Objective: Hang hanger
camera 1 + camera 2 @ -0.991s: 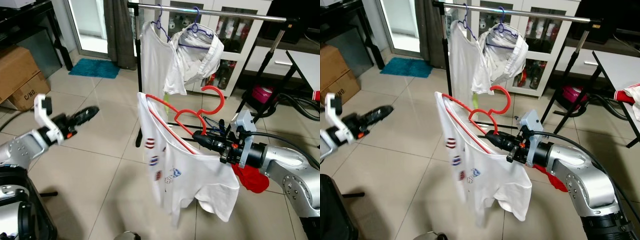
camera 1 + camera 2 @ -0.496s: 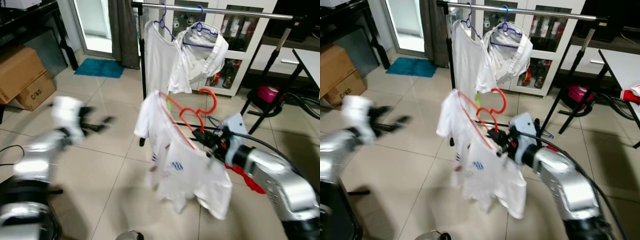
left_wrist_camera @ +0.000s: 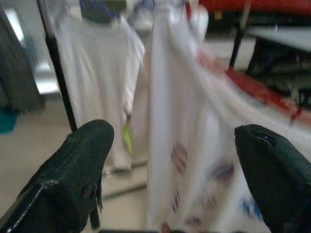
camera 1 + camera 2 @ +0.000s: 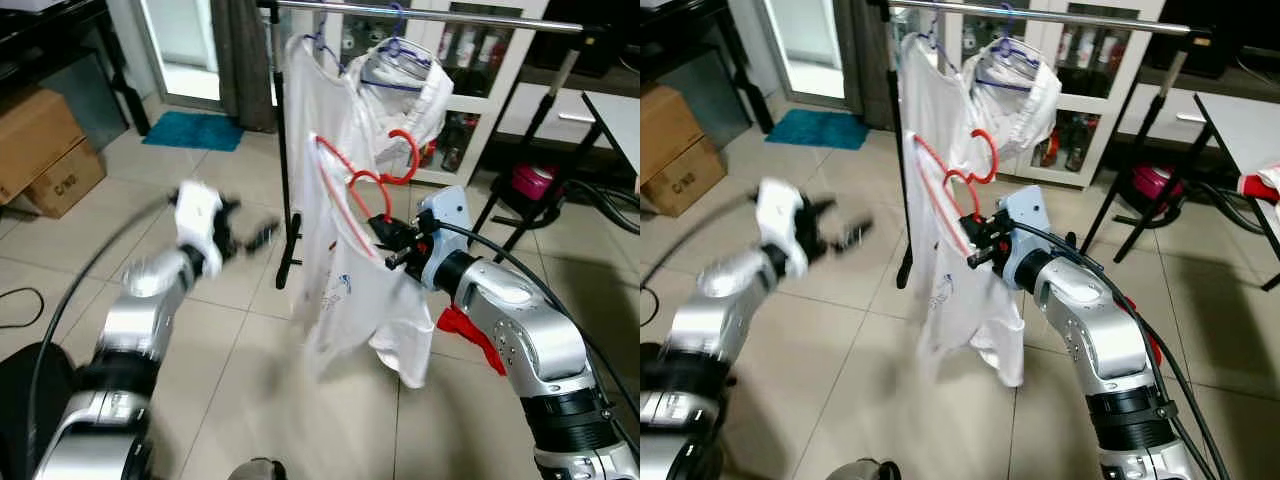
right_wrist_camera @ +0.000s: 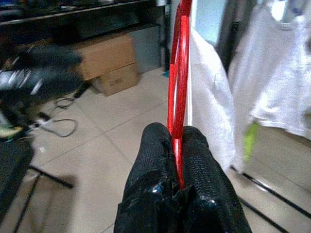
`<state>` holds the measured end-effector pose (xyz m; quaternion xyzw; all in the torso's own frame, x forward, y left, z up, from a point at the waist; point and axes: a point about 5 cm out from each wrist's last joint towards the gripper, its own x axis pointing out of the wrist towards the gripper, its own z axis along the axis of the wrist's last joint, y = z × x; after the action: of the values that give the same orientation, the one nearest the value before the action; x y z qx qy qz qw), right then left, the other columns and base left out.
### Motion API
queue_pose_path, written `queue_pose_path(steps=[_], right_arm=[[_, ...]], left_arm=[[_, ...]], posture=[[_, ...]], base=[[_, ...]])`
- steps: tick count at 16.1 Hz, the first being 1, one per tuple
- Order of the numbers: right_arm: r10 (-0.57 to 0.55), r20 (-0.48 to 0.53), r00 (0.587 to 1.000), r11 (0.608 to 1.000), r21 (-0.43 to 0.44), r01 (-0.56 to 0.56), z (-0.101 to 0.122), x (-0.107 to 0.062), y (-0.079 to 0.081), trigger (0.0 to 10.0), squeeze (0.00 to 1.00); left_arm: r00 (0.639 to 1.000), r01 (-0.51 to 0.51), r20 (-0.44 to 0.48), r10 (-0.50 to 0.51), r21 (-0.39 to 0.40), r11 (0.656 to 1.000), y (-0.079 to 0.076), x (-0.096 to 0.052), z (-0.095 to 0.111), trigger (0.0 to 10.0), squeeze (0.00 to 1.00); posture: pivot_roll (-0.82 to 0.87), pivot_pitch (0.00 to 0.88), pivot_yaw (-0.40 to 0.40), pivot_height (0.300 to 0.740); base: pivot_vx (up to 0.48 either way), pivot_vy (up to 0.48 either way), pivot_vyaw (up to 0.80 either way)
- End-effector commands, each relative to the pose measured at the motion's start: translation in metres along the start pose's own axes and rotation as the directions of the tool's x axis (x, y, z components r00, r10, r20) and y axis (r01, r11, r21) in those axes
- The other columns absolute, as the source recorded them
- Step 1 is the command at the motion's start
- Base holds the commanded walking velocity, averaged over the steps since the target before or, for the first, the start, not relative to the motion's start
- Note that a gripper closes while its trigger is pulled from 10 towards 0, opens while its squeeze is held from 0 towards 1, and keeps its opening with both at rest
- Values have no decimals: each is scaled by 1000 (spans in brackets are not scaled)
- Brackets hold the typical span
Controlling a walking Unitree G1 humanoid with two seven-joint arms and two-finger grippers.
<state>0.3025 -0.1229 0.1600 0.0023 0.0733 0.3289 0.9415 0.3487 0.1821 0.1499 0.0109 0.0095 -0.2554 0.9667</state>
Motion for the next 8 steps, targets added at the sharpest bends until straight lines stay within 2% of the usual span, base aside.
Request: queue_pose_path(steps=[1, 3, 4, 5, 6, 7, 8], right_arm=[[77, 52, 996, 997, -14, -76, 13, -2, 8, 10000, 0], [131, 64, 989, 991, -14, -131, 15, -4, 12, 10000, 0], [169, 72, 983, 986, -15, -168, 16, -6, 15, 10000, 0], [182, 76, 980, 983, -14, -181, 16, -6, 16, 10000, 0], [208, 85, 974, 978, -13, -208, 18, -7, 19, 10000, 0], [239, 93, 967, 971, -12, -239, 18, -8, 24, 10000, 0], [251, 94, 963, 968, -12, -251, 18, -9, 25, 10000, 0]], left_arm=[[999, 3, 54, -2, -21, 1000, -2, 9, 13, 10000, 0], [997, 55, 62, -55, 2, 998, -10, 21, 19, 10000, 0], [996, 62, 61, -64, 35, 997, -13, 29, 23, 9569, 0], [997, 50, 63, -53, 46, 998, -13, 31, 24, 4784, 0], [997, 25, 75, -29, 48, 999, -13, 37, 28, 3451, 0], [996, -5, 93, 0, 54, 999, -12, 42, 33, 1490, 0], [995, -18, 99, 13, 54, 998, -12, 44, 35, 431, 0]], posture=[[-119, 0, 0, 740], [-122, 0, -1, 740], [-127, 0, 2, 740], [-130, 0, 5, 740], [-130, 0, 5, 740], [-130, 0, 5, 740], [-140, 0, 14, 740]], base=[[0, 0, 0], [0, 0, 0], [0, 0, 0], [0, 0, 0], [0, 0, 0], [0, 0, 0], [0, 0, 0]])
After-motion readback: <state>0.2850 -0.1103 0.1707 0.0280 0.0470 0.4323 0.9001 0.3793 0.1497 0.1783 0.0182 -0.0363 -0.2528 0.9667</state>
